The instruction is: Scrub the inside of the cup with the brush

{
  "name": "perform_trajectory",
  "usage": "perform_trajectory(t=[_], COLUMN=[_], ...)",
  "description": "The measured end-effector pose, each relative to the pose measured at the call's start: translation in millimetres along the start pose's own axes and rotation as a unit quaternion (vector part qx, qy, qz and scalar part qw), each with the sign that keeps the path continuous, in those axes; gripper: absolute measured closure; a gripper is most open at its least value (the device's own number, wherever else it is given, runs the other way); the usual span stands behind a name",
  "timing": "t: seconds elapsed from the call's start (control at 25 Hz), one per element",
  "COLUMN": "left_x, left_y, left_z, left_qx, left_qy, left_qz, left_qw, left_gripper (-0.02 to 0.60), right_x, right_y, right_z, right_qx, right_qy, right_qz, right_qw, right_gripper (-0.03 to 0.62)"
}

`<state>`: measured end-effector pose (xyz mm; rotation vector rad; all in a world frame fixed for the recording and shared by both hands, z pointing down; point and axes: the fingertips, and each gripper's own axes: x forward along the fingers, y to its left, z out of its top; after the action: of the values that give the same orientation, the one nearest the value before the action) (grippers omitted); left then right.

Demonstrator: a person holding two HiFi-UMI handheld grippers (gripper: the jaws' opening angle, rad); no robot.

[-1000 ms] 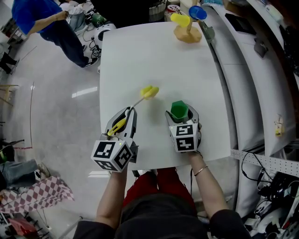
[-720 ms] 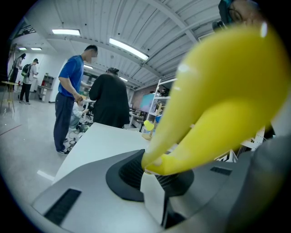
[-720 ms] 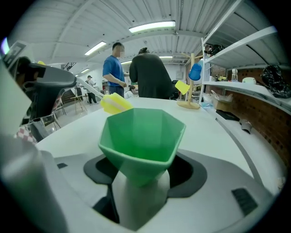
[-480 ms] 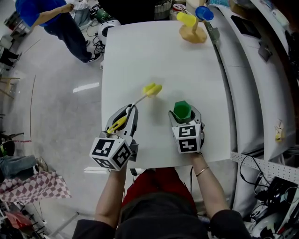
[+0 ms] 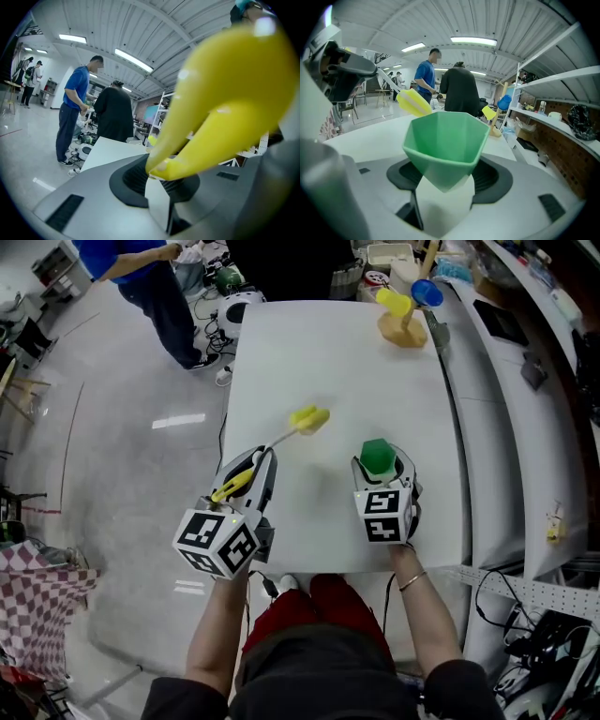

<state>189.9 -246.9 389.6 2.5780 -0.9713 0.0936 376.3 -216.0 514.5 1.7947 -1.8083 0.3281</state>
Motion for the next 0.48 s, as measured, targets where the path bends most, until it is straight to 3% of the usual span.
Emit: perform_trajectory(t=[0.28,0.48], left_x=[-36,-94], left_y=[5,-9], left_z=[31,27], left_qx=[0.016,0.027], left_qy=[-0.039,-0.064], left_qz=[0.003,0.023], left_qw=[0.9991,0.9973], left_gripper=[0.535,0.535], right_x=[-7,-39], right_y=[22,61], right_z=[47,46], right_qx=[-0.049,-0.075], right_qy=[-0.038,-0.063], right_qz=[-0.007,0.015], right_qw=[0.998,0.995], right_gripper=[0.283,0.283])
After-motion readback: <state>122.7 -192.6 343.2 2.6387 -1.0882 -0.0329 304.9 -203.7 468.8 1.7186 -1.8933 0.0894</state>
